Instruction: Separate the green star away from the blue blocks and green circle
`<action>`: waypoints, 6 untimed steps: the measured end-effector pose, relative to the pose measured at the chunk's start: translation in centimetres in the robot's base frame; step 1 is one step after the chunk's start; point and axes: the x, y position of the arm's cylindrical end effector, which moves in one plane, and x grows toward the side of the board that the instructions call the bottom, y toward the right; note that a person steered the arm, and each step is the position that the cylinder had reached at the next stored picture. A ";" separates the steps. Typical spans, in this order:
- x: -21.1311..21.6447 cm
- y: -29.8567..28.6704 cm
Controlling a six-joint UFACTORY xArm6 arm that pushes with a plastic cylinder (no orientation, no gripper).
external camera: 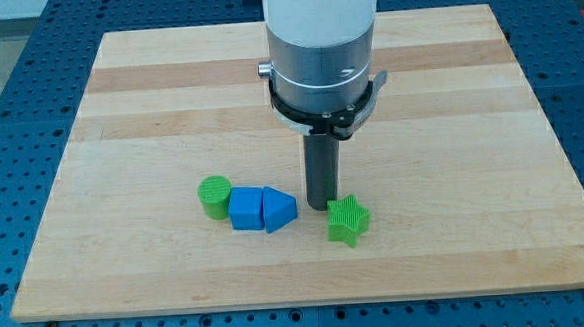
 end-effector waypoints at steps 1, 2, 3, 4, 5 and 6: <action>0.5 -1.4; 1.0 -1.9; 1.3 -1.9; 2.9 0.1; 3.1 1.2; 3.1 1.8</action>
